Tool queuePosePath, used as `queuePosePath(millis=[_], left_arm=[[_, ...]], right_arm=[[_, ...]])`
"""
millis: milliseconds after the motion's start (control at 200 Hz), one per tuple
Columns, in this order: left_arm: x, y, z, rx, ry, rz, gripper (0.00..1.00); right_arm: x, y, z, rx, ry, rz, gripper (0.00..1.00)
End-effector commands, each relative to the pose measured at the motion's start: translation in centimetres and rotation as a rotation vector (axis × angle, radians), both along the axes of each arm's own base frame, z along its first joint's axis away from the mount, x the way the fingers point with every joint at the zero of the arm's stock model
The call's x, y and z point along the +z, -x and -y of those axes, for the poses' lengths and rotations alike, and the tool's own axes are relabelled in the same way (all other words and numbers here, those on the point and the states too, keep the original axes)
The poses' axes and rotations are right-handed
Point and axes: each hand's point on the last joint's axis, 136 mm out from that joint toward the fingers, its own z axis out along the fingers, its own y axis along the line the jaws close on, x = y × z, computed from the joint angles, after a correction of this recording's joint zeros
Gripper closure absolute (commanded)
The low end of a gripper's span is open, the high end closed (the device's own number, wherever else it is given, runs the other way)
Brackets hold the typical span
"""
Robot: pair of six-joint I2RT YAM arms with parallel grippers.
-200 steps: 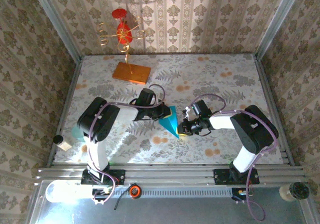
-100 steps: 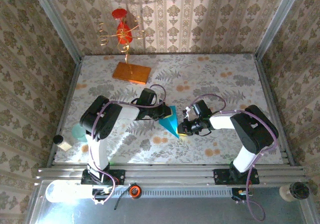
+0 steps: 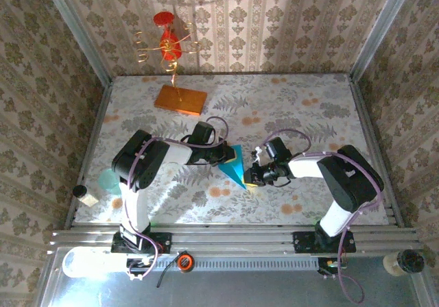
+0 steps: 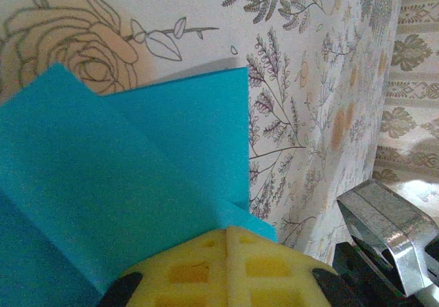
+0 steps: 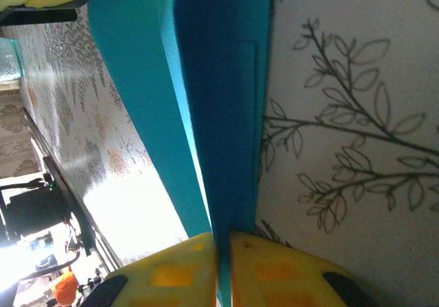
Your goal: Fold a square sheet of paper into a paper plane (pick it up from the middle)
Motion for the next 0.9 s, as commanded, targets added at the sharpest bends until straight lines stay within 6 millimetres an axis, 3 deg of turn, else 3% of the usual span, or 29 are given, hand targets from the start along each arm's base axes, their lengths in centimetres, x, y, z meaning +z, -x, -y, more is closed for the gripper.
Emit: queuePosePath(millis=[0, 470, 700, 895], left_arm=[[-2.1, 0.4, -0.7, -0.001, -0.053, -0.031, 0.92], [-2.4, 0.6, -0.8, 0.0, -0.062, -0.042, 0.92], [-2.4, 0.7, -0.8, -0.002, -0.064, -0.046, 0.92], [-2.6, 0.8, -0.8, 0.001, -0.068, -0.053, 0.92]], right_arm=[[-2.0, 3.2, 2.0, -0.019, 0.081, -0.15, 0.84], [-1.1, 4.2, 1.8, 0.01, 0.058, -0.156, 0.81], [2.6, 1.7, 2.3, -0.024, 0.096, 0.014, 0.59], [2.8, -1.3, 2.3, -0.06, 0.167, 0.069, 0.58]])
